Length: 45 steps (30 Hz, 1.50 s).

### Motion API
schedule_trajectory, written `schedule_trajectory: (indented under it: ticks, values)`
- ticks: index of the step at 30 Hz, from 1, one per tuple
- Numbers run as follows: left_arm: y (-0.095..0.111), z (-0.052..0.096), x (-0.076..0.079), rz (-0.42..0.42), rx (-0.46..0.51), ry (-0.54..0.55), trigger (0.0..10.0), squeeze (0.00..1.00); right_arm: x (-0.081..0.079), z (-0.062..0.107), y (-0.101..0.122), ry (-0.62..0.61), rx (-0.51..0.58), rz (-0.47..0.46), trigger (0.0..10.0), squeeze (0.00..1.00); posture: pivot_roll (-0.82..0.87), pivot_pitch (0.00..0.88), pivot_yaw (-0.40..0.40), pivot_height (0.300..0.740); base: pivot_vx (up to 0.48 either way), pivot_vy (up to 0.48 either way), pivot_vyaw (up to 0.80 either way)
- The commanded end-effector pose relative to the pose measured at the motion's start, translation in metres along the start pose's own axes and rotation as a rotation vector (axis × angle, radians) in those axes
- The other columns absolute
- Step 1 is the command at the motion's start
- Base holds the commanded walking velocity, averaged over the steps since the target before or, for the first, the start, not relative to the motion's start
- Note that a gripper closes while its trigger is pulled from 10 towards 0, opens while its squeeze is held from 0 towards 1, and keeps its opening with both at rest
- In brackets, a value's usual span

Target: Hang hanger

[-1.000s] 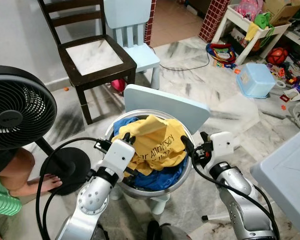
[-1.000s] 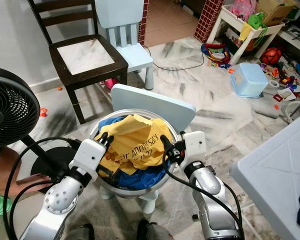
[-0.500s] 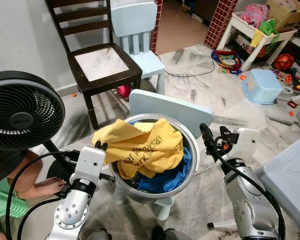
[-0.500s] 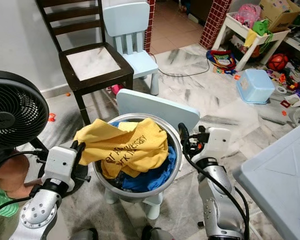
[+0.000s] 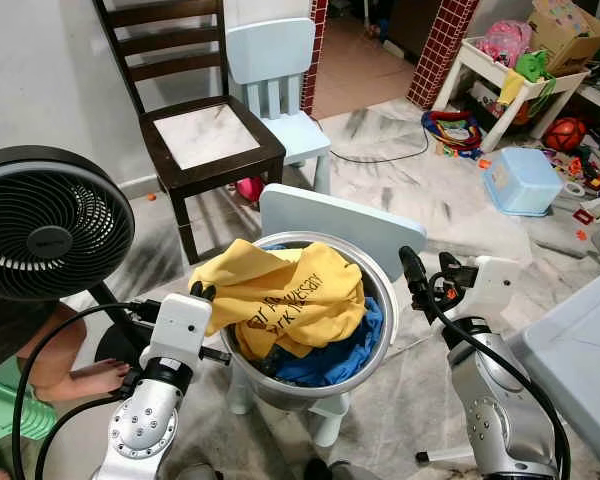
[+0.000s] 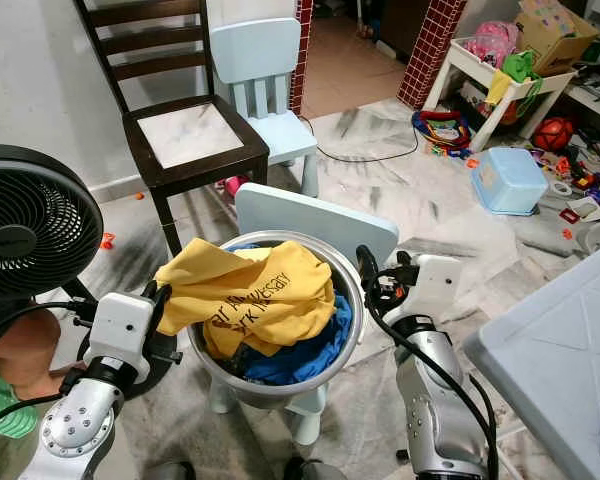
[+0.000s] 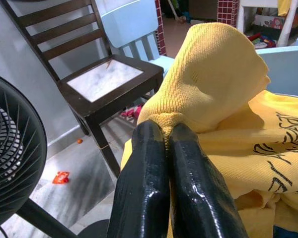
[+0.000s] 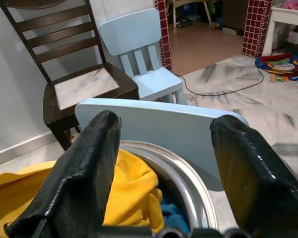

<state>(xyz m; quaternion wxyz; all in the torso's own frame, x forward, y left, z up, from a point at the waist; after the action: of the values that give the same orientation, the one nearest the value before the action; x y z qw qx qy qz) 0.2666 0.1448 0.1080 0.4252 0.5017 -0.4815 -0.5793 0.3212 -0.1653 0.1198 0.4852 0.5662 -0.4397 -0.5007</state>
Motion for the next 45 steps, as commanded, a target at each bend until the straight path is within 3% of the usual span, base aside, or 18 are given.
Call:
schedule_trajectory:
  ticks: [1, 8, 10, 11, 23, 45]
  values:
    - [0.007, 0.001, 0.001, 0.004, 0.028, -0.007, 10.0, 0.00, 0.004, 0.002, -0.001, -0.011, -0.010, -0.005, 10.0, 0.00, 0.12, 0.097, -0.084, 0.740, 0.000, 0.000, 0.00]
    - [0.006, 0.004, -0.001, 0.011, 0.016, -0.009, 10.0, 0.00, 0.005, 0.003, -0.002, -0.019, -0.009, -0.026, 10.0, 0.00, 0.12, 0.094, -0.084, 0.740, 0.000, 0.000, 0.00]
    - [0.014, -0.019, -0.007, 0.083, 0.057, 0.080, 10.0, 0.00, 0.011, 0.009, 0.001, -0.021, 0.001, 0.062, 10.0, 0.00, 0.05, 0.059, -0.058, 0.740, 0.000, 0.000, 0.00]
    - [0.015, -0.021, -0.007, 0.091, 0.062, 0.089, 10.0, 0.00, 0.011, 0.010, 0.001, -0.016, 0.003, 0.074, 10.0, 0.00, 0.05, 0.061, -0.059, 0.740, 0.000, 0.000, 0.00]
    - [0.016, -0.022, -0.005, 0.093, 0.061, 0.084, 10.0, 0.00, 0.011, 0.009, -0.003, -0.011, -0.016, 0.075, 10.0, 0.00, 0.06, 0.086, -0.067, 0.740, 0.000, 0.000, 0.00]
    - [0.016, -0.025, -0.001, 0.090, 0.056, 0.067, 10.0, 0.00, 0.009, 0.008, -0.004, -0.017, -0.021, 0.061, 10.0, 0.00, 0.05, 0.093, -0.062, 0.740, -0.265, 0.000, 0.00]
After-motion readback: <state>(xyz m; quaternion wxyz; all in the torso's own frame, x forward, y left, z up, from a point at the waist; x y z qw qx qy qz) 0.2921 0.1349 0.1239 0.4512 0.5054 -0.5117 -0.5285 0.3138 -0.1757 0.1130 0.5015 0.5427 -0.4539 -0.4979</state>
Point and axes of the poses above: a point about 5 cm out from each wrist's last joint towards the gripper, its own z axis pointing back from the gripper into the wrist, its own y axis along the axis of the wrist's last joint, x = y × z, the point moved 4 cm from there along -z, pointing out of the wrist towards the gripper, and after that the axes turned 6 degrees about z, right-handed, at the moved point
